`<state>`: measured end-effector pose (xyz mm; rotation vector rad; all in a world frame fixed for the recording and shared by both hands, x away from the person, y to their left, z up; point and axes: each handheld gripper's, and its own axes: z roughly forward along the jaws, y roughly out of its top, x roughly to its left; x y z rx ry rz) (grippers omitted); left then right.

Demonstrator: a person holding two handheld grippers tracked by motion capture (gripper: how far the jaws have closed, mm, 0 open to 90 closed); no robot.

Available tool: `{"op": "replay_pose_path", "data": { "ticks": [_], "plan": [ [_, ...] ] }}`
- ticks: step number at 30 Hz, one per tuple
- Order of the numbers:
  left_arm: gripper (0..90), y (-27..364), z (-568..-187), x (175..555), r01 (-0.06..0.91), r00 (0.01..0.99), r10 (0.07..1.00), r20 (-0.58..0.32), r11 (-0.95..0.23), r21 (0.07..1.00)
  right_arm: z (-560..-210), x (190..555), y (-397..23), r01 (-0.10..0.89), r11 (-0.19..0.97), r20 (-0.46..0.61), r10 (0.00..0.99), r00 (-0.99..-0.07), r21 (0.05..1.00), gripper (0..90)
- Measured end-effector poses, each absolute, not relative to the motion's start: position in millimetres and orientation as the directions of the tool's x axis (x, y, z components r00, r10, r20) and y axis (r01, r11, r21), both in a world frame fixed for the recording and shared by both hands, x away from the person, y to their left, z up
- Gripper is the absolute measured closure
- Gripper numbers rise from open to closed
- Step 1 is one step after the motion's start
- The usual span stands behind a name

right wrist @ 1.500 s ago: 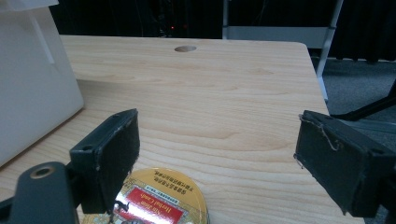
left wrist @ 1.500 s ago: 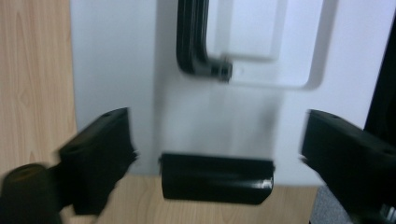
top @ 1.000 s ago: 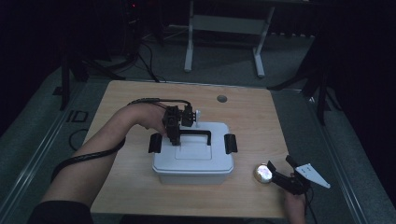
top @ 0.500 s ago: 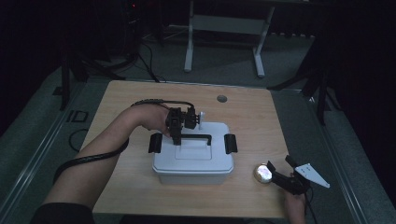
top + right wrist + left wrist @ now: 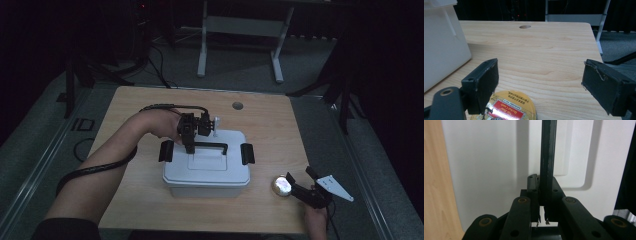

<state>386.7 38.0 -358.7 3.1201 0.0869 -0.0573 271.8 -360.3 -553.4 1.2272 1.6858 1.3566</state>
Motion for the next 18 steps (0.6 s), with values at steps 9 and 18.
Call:
{"op": "replay_pose_path", "data": {
  "ticks": [9,18],
  "plan": [
    [83.4,43.7,-336.7,385.4,0.058,0.998,0.057,-0.006,-0.997,0.046,-553.3,271.6,-361.0,0.269,0.022,0.078,0.932,-0.354,0.963,13.4],
    [83.4,73.2,-316.1,381.9,0.116,0.993,0.118,0.02,-0.992,0.05,-553.3,271.6,-360.7,0.268,0.026,0.074,0.932,-0.355,0.963,13.4]
  ]
}}
